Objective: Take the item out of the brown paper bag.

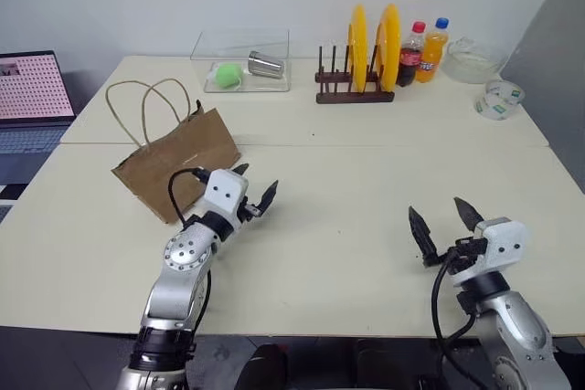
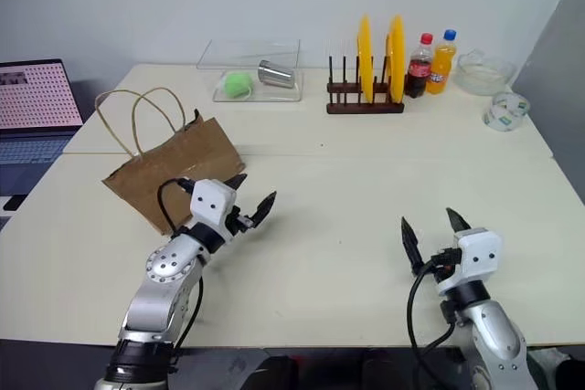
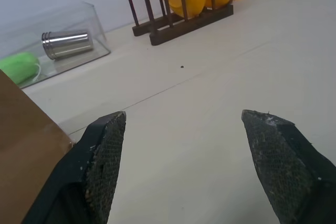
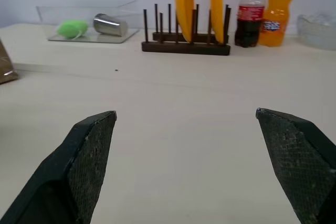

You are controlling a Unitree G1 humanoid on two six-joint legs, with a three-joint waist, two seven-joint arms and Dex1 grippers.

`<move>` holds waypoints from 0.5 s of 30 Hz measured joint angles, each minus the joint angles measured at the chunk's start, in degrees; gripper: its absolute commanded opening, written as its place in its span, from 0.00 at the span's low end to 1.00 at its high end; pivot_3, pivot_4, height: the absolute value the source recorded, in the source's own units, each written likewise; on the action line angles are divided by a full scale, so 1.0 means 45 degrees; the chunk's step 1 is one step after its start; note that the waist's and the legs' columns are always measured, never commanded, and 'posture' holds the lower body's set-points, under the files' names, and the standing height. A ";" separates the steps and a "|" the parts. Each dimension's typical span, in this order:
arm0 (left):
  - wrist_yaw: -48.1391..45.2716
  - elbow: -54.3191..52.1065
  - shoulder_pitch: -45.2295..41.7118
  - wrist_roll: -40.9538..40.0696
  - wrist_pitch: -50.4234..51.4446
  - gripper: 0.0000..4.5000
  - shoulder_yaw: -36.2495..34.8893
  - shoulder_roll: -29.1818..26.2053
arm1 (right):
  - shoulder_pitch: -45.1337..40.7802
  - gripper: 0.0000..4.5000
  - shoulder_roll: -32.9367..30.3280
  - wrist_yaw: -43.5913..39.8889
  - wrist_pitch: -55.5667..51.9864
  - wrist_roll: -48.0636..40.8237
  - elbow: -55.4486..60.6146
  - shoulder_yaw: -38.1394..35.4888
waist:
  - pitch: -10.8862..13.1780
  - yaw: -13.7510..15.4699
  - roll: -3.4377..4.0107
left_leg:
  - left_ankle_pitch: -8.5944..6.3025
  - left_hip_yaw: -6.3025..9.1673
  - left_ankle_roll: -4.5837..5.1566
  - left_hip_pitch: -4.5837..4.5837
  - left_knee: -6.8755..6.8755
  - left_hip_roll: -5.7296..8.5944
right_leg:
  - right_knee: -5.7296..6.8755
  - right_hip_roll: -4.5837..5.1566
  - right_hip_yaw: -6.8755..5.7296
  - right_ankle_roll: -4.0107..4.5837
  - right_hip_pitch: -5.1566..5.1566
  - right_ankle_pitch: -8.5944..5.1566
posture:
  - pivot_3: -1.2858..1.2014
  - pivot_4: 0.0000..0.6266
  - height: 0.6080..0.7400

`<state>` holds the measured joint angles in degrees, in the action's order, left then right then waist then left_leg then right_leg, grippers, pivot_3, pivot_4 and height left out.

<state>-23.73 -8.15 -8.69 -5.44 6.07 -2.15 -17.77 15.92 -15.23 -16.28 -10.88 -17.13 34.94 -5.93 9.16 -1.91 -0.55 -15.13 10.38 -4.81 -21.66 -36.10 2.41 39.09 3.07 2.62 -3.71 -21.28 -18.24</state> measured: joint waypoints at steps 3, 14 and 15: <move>0.0482 -0.0970 0.0341 -0.0298 0.0567 0.82 -0.0853 -0.0042 | -0.0739 1.00 -0.0954 -0.0806 -0.0818 -0.0649 0.0282 0.0152 | 0.0003 -0.0017 -0.0002 | -0.0001 -0.0006 0.0001 -0.0001 0.0000 0.0003 | -0.0003 0.0001 0.0005 0.0000 0.0003 0.0000 | 0.52 0.24 1.00; 0.2315 -0.5137 0.1654 -0.2363 0.5141 0.82 -0.4400 -0.0544 | -0.4901 1.00 -0.2786 -0.3526 -0.3126 -0.3169 -0.0309 0.0932 | 0.0005 0.0078 -0.0042 | -0.0001 0.0014 0.0002 -0.0011 -0.0004 0.0006 | -0.0017 0.0002 -0.0026 0.0000 0.0013 0.0000 | 0.52 0.24 1.00; 0.2162 -0.5000 0.1237 -0.2955 0.5757 0.82 -0.5017 -0.1087 | -0.5247 1.00 -0.2858 -0.3804 -0.3148 -0.3226 -0.0679 0.1035 | 0.0010 0.0061 -0.0046 | 0.0000 0.0018 0.0000 -0.0013 -0.0004 0.0000 | -0.0009 -0.0005 -0.0034 0.0001 0.0004 0.0000 | 0.52 0.24 1.00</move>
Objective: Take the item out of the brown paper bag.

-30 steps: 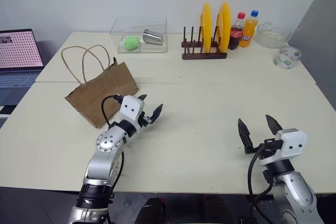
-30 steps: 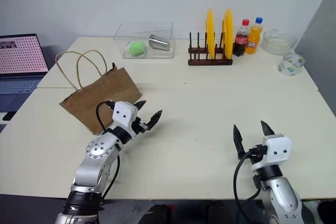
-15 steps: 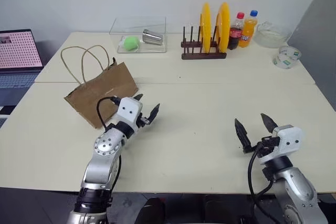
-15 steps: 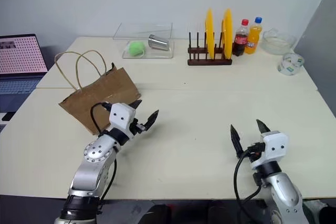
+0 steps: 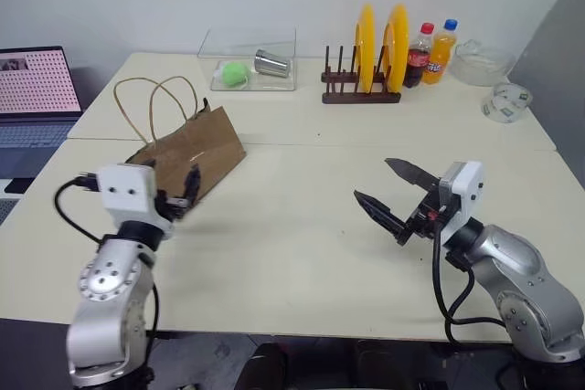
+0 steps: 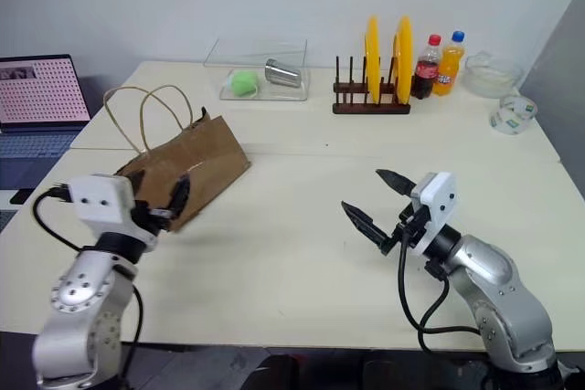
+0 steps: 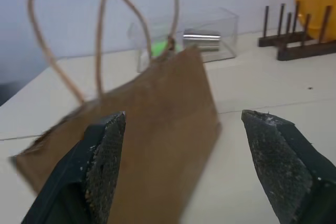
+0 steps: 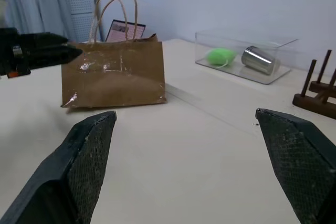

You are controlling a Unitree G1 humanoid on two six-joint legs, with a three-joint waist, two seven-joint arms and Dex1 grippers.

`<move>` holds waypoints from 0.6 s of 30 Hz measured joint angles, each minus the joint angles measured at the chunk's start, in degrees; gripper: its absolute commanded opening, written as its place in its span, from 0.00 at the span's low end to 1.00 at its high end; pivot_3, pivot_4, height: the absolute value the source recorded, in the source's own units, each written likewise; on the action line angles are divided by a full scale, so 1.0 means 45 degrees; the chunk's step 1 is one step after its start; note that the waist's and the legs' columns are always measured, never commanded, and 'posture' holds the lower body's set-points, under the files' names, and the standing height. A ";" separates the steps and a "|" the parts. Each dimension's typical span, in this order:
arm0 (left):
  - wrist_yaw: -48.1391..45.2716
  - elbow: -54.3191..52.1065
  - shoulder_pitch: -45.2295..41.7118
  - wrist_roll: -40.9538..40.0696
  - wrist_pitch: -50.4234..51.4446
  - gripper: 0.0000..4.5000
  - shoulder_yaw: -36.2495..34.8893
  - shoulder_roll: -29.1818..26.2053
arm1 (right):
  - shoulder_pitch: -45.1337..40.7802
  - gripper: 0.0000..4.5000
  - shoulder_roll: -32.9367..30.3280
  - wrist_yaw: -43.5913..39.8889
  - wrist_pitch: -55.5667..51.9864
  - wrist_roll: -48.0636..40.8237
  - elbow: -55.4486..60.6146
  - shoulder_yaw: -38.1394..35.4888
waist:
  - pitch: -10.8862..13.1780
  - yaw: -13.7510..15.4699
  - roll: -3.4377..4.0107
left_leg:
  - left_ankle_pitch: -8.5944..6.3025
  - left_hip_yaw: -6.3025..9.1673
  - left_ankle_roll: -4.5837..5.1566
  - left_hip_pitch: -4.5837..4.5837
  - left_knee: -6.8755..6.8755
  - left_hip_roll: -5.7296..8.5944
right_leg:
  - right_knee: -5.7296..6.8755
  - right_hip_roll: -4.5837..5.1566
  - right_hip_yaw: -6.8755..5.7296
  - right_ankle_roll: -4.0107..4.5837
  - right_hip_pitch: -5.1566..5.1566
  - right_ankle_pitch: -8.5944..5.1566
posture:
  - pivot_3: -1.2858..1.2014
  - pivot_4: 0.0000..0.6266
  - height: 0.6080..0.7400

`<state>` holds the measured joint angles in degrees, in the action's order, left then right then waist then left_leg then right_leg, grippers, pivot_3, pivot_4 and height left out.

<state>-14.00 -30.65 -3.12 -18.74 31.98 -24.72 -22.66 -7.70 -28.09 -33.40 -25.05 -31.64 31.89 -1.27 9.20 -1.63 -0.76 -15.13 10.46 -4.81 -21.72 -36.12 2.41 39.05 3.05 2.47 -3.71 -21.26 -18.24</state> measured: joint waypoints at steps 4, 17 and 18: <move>-0.0641 0.1105 -0.1568 -0.1880 0.1847 0.82 -0.1624 -0.1731 | -0.0705 1.00 -0.0010 -0.0640 0.0026 -0.0002 -0.0769 0.0220 | -0.0001 -0.0035 0.0002 | 0.0000 0.0000 0.0001 0.0008 0.0000 0.0002 | -0.0004 -0.0002 -0.0002 0.0000 0.0009 0.0000 | 0.52 0.24 1.00; -0.3465 0.8020 -0.4947 -0.2289 0.2514 0.82 -0.0627 -0.5057 | -0.1352 1.00 -0.0065 -0.0855 -0.0673 -0.0253 -0.0017 0.0609 | 0.0006 -0.0049 -0.0009 | 0.0001 0.0011 -0.0002 -0.0011 0.0004 0.0006 | -0.0003 0.0003 -0.0003 0.0002 -0.0019 0.0001 | 0.52 0.24 1.00; -0.3728 0.8501 -0.5267 -0.2205 0.2420 0.82 -0.0350 -0.5140 | -0.1462 1.00 -0.0074 -0.0820 -0.0798 -0.0256 0.0132 0.0633 | 0.0006 -0.0052 -0.0009 | 0.0001 0.0011 -0.0003 -0.0013 0.0005 0.0005 | -0.0005 0.0003 -0.0003 0.0001 -0.0023 0.0001 | 0.52 0.24 1.00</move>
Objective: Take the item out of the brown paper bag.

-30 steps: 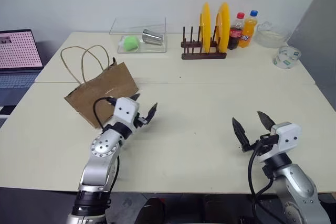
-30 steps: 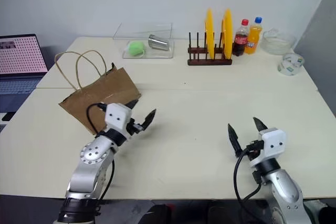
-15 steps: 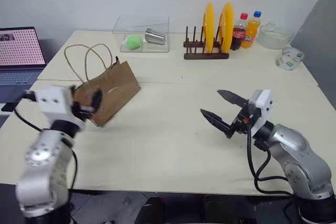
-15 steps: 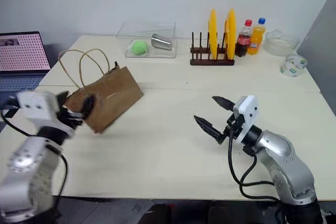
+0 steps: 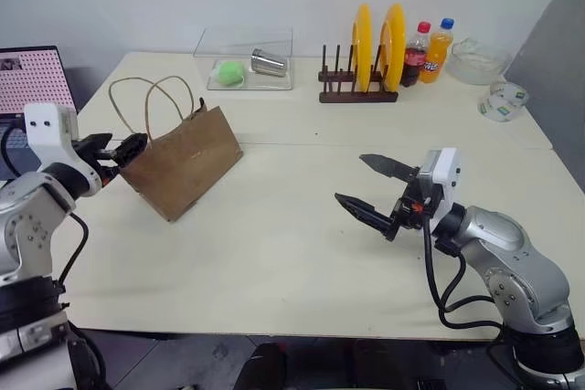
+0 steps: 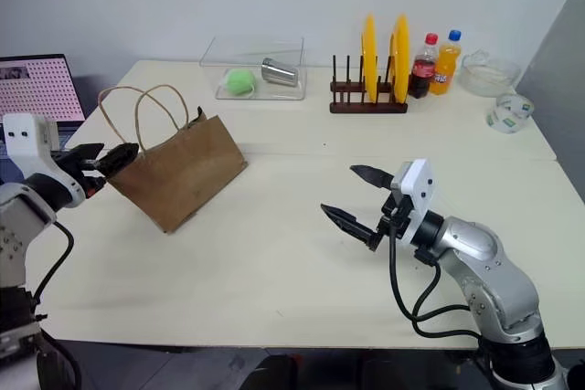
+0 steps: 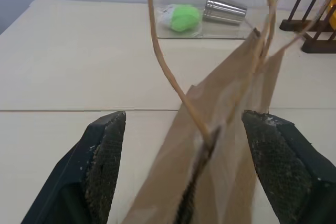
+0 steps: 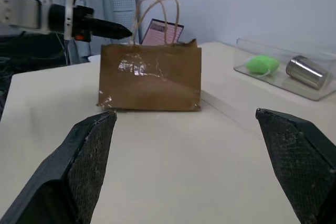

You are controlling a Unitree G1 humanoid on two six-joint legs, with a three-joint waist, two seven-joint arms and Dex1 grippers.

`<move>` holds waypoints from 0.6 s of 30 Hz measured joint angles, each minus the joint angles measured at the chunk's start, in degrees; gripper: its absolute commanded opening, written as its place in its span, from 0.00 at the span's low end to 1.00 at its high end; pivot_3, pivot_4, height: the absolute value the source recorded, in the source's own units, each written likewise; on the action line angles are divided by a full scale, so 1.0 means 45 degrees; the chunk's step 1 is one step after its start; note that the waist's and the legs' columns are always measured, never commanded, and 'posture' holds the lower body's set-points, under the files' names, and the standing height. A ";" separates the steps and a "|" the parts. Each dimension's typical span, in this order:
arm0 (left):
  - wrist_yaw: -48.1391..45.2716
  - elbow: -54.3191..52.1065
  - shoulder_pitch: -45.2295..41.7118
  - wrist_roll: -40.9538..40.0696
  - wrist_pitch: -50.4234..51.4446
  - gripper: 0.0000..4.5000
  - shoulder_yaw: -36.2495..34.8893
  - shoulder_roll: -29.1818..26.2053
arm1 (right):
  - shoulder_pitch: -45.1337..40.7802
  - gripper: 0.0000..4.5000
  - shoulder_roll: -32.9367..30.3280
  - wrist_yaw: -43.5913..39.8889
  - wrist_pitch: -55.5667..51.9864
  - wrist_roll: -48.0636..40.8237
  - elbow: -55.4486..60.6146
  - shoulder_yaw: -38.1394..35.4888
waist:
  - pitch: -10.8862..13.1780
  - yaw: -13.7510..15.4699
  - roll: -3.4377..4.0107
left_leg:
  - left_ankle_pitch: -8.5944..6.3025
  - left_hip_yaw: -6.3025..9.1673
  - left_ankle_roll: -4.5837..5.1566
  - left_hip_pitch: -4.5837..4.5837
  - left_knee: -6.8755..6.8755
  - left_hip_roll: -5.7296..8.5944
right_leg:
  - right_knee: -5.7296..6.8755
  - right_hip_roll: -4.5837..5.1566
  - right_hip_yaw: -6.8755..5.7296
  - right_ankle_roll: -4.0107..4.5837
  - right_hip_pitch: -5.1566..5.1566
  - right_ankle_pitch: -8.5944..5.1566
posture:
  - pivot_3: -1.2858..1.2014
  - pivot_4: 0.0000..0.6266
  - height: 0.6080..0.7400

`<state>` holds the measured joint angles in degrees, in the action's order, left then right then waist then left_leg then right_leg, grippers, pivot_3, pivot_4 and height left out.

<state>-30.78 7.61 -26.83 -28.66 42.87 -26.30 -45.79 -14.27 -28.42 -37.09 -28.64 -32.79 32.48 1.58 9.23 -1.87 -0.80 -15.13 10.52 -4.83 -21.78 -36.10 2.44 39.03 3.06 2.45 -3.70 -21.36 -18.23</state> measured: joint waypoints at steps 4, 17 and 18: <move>-0.0985 0.1611 -0.1059 0.0343 -0.0389 0.82 0.1051 -0.0131 | -0.0244 1.00 -0.0126 0.0045 -0.0466 -0.0029 0.0382 0.0092 | 0.0000 -0.0010 0.0000 | 0.0000 0.0005 0.0000 -0.0010 0.0002 -0.0002 | 0.0002 0.0000 -0.0005 0.0000 -0.0012 0.0000 | 0.52 0.24 1.00; -0.2253 0.4547 -0.3319 0.1161 -0.1856 0.82 0.1859 -0.0378 | 0.0094 1.00 -0.0570 -0.0302 -0.0673 -0.0023 0.0627 0.0061 | 0.0001 -0.0046 -0.0002 | 0.0001 0.0006 -0.0001 -0.0017 -0.0004 -0.0001 | 0.0009 0.0000 -0.0007 0.0000 -0.0017 0.0000 | 0.52 0.24 1.00; -0.2300 0.4733 -0.3468 0.1198 -0.1912 0.82 0.1886 -0.0427 | 0.0102 1.00 -0.0570 -0.0310 -0.0672 -0.0022 0.0634 0.0061 | 0.0001 -0.0050 -0.0002 | 0.0001 0.0006 0.0000 -0.0016 -0.0004 -0.0001 | 0.0009 0.0000 -0.0007 0.0000 -0.0017 0.0000 | 0.52 0.24 1.00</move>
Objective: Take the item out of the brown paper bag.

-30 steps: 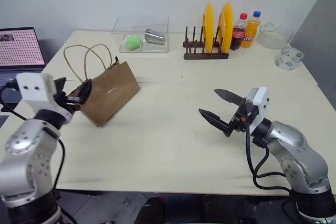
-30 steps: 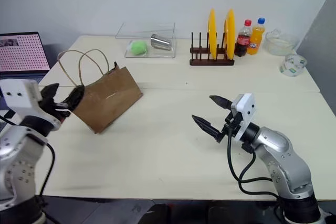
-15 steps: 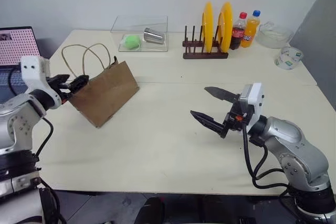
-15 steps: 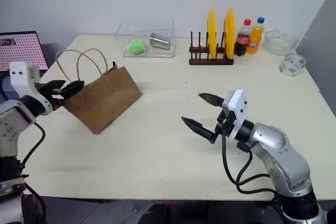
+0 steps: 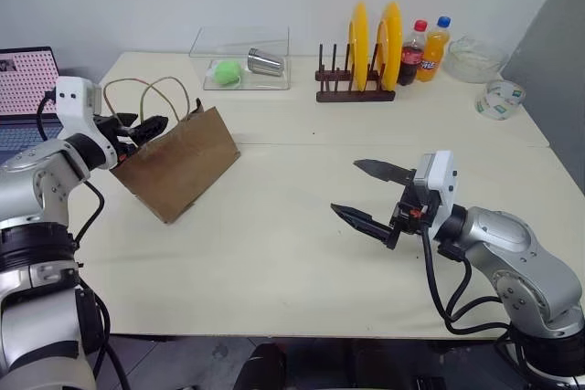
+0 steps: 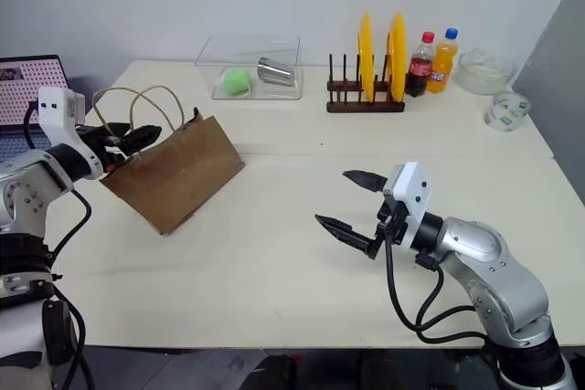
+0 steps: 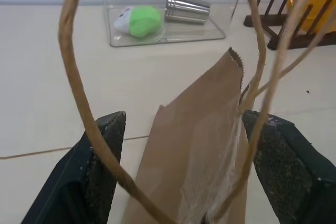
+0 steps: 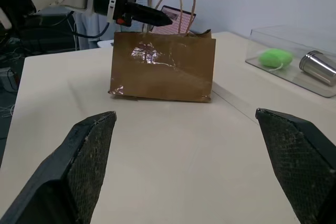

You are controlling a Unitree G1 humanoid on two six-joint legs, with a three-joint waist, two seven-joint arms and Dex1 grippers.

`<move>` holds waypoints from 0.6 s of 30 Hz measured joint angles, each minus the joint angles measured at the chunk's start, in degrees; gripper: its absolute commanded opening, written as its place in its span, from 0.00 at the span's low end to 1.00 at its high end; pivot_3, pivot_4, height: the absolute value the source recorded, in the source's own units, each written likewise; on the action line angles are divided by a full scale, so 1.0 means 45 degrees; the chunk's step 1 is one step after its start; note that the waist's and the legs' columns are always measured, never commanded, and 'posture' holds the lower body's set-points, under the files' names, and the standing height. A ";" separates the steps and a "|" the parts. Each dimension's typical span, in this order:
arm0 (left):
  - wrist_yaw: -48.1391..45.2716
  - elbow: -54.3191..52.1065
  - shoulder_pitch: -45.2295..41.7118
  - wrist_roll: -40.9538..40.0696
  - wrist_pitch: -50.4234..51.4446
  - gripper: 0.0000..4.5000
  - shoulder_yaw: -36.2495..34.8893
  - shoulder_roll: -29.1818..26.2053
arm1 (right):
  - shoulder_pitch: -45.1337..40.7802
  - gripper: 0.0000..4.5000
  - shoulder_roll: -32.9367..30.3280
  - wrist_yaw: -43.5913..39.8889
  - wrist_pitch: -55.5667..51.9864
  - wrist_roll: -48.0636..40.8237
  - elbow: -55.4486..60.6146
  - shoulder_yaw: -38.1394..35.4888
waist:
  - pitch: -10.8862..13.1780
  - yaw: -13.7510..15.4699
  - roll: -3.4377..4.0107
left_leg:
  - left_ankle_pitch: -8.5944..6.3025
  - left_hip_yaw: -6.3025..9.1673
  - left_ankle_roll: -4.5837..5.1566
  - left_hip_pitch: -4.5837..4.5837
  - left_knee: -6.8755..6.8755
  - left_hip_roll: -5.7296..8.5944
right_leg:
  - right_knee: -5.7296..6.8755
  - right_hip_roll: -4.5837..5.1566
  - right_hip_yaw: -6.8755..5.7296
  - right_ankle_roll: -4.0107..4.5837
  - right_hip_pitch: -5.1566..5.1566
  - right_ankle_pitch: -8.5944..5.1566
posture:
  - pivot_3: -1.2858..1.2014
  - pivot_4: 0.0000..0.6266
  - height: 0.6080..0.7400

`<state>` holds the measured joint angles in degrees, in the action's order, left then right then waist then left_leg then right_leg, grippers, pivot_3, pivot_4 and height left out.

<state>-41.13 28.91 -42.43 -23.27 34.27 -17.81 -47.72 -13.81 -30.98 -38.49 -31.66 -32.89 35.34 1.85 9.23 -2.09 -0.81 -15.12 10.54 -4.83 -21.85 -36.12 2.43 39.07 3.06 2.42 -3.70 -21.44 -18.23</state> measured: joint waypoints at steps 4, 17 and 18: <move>-0.0578 0.1140 -0.0964 0.0419 -0.0585 0.63 0.0362 -0.0139 | 0.0096 1.00 -0.0008 -0.0025 0.0019 0.0011 0.0047 -0.0004 | 0.0000 -0.0066 -0.0001 | 0.0000 0.0002 0.0000 -0.0002 -0.0001 0.0003 | 0.0000 0.0000 -0.0004 0.0000 0.0003 0.0000 | 0.52 0.24 1.00; -0.2915 0.3431 -0.2931 0.1426 -0.2220 0.00 0.1472 -0.0145 | 0.0337 1.00 -0.0163 0.0165 -0.0084 -0.0005 0.0515 -0.0165 | 0.0004 -0.0214 -0.0007 | 0.0001 0.0005 0.0000 -0.0007 -0.0006 0.0004 | 0.0005 -0.0002 -0.0009 -0.0001 0.0000 0.0000 | 0.52 0.24 1.00; -0.3195 0.3698 -0.3230 0.1500 -0.2297 0.00 0.1613 -0.0143 | 0.0396 1.00 -0.0176 0.0254 -0.0132 -0.0028 0.0639 -0.0191 | 0.0008 -0.0215 -0.0013 | 0.0001 0.0009 0.0000 -0.0008 -0.0009 0.0004 | 0.0008 -0.0002 -0.0014 -0.0001 0.0002 0.0000 | 0.52 0.24 1.00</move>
<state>-55.50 45.55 -56.97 -16.52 23.93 -10.56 -48.36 -12.03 -31.78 -37.34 -32.26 -33.02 38.21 0.99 9.27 -3.06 -0.87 -15.12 10.58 -4.83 -21.89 -36.16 2.45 39.11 3.05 2.36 -3.70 -21.43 -18.24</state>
